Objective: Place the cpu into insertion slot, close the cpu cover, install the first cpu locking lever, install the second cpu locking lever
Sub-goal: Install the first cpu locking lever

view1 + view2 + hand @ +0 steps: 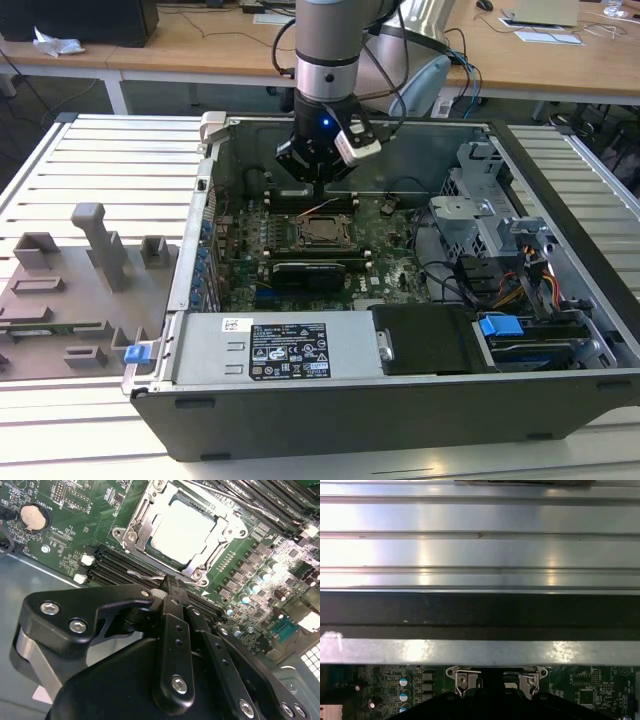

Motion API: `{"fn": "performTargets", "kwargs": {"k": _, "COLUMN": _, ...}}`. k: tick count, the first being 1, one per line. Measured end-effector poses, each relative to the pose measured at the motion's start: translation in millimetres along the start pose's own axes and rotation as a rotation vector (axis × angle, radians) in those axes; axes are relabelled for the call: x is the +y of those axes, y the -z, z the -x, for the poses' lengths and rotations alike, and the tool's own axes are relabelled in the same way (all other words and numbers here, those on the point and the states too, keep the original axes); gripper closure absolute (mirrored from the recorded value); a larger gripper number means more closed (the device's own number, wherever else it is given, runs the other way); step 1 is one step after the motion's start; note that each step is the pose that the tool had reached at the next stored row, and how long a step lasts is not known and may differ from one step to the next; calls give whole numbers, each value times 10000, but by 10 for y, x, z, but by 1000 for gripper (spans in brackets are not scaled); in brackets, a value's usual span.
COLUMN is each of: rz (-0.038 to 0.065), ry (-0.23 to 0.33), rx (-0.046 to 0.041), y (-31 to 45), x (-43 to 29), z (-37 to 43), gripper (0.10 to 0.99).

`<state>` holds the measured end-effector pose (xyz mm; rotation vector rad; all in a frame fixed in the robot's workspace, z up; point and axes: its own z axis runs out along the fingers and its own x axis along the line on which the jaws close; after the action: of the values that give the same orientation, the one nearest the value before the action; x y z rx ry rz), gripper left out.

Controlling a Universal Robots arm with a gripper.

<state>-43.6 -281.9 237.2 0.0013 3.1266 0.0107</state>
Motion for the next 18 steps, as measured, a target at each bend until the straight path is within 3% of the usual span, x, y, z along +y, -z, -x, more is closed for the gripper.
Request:
{"fn": "performTargets", "kwargs": {"k": 7, "rz": 2, "ry": -2, "rx": -1, "y": -40, "x": 0, "z": -94, "gripper": 980}}
{"fn": "performTargets", "kwargs": {"k": 12, "rz": 1, "ry": 0, "rx": -1, "y": -117, "x": 0, "z": -101, "gripper": 980}}
{"fn": "performTargets", "kwargs": {"k": 18, "rz": 59, "ry": -2, "rx": 0, "y": -152, "x": 39, "z": -101, "gripper": 980}}
